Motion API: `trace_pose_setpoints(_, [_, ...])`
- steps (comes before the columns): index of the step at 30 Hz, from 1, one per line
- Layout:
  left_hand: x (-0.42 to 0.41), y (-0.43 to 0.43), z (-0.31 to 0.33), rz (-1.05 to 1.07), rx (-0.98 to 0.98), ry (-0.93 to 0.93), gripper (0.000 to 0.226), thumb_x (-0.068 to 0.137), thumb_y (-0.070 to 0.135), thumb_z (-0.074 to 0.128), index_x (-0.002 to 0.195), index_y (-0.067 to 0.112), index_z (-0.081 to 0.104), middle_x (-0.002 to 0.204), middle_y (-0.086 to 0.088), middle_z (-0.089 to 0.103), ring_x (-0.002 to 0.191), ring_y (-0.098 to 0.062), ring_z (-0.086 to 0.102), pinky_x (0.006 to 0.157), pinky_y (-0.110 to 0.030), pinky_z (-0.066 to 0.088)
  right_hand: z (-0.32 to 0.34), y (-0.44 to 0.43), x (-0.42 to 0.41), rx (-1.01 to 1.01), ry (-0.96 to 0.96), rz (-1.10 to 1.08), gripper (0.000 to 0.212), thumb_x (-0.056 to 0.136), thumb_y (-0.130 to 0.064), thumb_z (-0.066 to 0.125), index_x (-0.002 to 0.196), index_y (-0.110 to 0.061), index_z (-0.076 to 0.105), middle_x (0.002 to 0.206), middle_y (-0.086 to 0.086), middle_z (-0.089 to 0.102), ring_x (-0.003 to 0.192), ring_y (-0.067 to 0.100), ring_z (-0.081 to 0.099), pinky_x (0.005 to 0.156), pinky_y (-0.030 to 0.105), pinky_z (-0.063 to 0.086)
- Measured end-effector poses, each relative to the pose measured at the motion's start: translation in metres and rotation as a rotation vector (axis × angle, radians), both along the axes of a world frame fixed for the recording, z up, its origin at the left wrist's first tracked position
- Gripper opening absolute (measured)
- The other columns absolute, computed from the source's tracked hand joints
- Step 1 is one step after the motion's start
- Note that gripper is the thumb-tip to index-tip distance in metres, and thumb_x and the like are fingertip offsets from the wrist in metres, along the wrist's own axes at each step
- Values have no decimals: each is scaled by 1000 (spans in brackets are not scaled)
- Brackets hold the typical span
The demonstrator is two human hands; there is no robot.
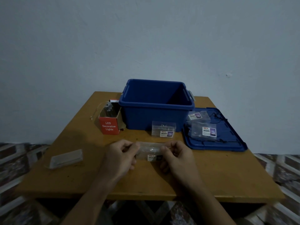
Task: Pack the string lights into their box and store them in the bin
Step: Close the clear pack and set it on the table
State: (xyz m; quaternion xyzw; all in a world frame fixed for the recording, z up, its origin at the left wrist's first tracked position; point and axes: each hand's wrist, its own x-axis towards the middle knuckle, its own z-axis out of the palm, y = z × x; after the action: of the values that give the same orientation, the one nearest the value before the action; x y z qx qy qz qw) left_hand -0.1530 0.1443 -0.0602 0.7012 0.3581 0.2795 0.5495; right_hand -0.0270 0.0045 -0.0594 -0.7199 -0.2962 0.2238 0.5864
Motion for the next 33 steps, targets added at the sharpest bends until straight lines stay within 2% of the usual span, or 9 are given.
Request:
trace_pose_setpoints(3, [-1, 12, 1, 107, -68, -18, 23, 93, 35, 68, 86, 14, 70, 73, -7, 73, 61, -20, 69, 63, -39, 61, 1, 19, -6, -29, -13, -16, 12, 98, -29, 61, 96, -17, 59, 79, 7, 72, 59, 16, 68, 54, 27, 56])
trace_pose_setpoints(5, [1, 18, 3, 166, -92, -37, 26, 94, 37, 67, 86, 12, 69, 73, -6, 73, 64, -22, 71, 67, -41, 62, 0, 36, -7, -68, -65, -45, 14, 99, -32, 59, 92, -19, 58, 78, 5, 72, 60, 15, 68, 53, 24, 54])
trace_pose_setpoints(8, [8, 22, 5, 251, -153, -90, 26, 95, 39, 63, 87, 14, 66, 79, -5, 71, 68, -22, 72, 63, -35, 61, 1, 60, -5, -74, -101, -110, 16, 99, -34, 58, 90, -22, 60, 80, 3, 72, 65, 15, 70, 53, 24, 56])
trace_pose_setpoints(11, [18, 28, 4, 298, -229, -103, 25, 99, 42, 56, 90, 19, 63, 88, -1, 70, 74, -22, 73, 62, -33, 61, -4, 76, -3, -44, -132, -150, 15, 98, -39, 59, 89, -27, 61, 81, -1, 71, 73, 16, 70, 68, 39, 62])
trace_pose_setpoints(13, [22, 30, 2, 296, -246, -122, 22, 102, 37, 52, 99, 19, 64, 95, 0, 70, 75, -22, 73, 60, -32, 59, -9, 80, -2, -39, -135, -157, 9, 98, -38, 59, 92, -31, 61, 86, -4, 70, 79, 14, 69, 73, 42, 62])
trace_pose_setpoints(15, [22, 30, 0, 268, -216, -118, 17, 102, 29, 52, 105, 20, 67, 99, 3, 70, 74, -20, 73, 56, -28, 56, -13, 80, -2, -35, -138, -174, 4, 99, -34, 59, 97, -32, 62, 91, -6, 69, 85, 14, 69, 77, 44, 62])
trace_pose_setpoints(19, [19, 23, -3, 176, -63, -41, 24, 103, 24, 53, 122, 25, 67, 99, 12, 66, 76, -15, 70, 55, -21, 53, -16, 77, -3, -42, -165, -185, 13, 99, -28, 59, 109, -25, 66, 96, -8, 69, 91, 13, 68, 80, 41, 62])
trace_pose_setpoints(25, [18, 25, -5, 100, -10, 4, 36, 102, 24, 54, 138, 28, 57, 128, 13, 62, 83, -10, 70, 66, -22, 55, -16, 75, -2, -63, -183, -170, 18, 99, -25, 59, 115, -25, 66, 101, -7, 70, 94, 14, 68, 82, 44, 61])
trace_pose_setpoints(33, [17, 27, -6, 59, 12, 64, 41, 101, 23, 56, 141, 27, 54, 109, 17, 61, 88, -7, 69, 83, -36, 61, -15, 71, 2, -69, -144, -127, 14, 97, -14, 57, 92, -25, 63, 87, 0, 70, 78, 18, 69, 74, 45, 61])
